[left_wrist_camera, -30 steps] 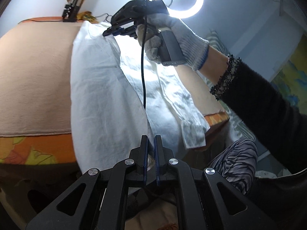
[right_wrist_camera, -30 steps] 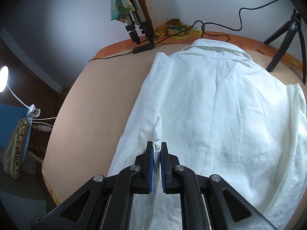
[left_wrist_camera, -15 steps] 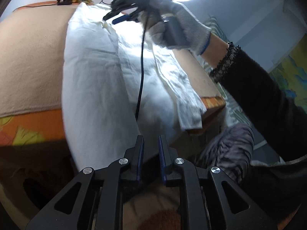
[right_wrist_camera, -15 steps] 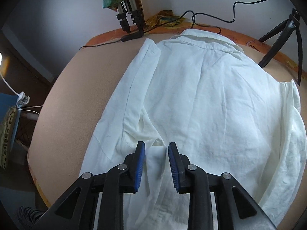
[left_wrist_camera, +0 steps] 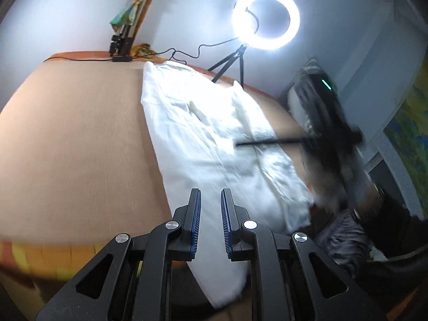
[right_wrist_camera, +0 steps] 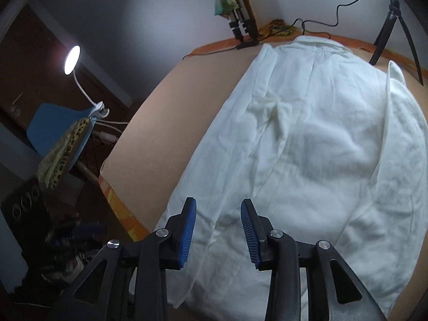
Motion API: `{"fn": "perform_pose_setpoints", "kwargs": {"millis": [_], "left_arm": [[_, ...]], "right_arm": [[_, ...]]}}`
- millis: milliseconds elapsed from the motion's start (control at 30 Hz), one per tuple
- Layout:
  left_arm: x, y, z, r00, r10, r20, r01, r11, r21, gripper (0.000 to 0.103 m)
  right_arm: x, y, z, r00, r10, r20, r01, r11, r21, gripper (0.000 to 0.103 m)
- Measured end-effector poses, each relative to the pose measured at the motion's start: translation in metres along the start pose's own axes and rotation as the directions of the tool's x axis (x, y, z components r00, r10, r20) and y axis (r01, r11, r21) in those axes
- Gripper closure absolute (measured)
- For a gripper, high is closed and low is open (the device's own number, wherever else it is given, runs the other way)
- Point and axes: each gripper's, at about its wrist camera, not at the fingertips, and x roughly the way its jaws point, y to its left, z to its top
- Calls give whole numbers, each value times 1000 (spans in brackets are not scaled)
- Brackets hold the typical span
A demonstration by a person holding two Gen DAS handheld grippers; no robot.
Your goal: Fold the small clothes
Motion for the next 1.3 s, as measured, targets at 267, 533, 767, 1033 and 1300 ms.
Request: {"fn": "perform_pose_setpoints", "kwargs": {"millis": [267,533,767,1033,1300], "left_arm": [[67,22,28,993,43,-108,-39,999,32,89],[79,11,9,984,66,-166,-51,995,89,89],[62,-12,-30,983,117,-141,-89,977,192,89],[41,-16,-41,982,140,-129,-109,969,221,89],[45,-23,-59,972,173,-159,-124,952,280,89]], "right_arm": [[27,2,-45,999,36,-7,-36,999,11,48],[11,2,-60,982,190,7,-190,978,90,101],[23,-11,-78,975,210,-77,-195,966,168,73],[22,9,-91,942,330,-62,-320,938,133,84],[3,21,-92,983,153,-105,-148,987,55,99]]}}
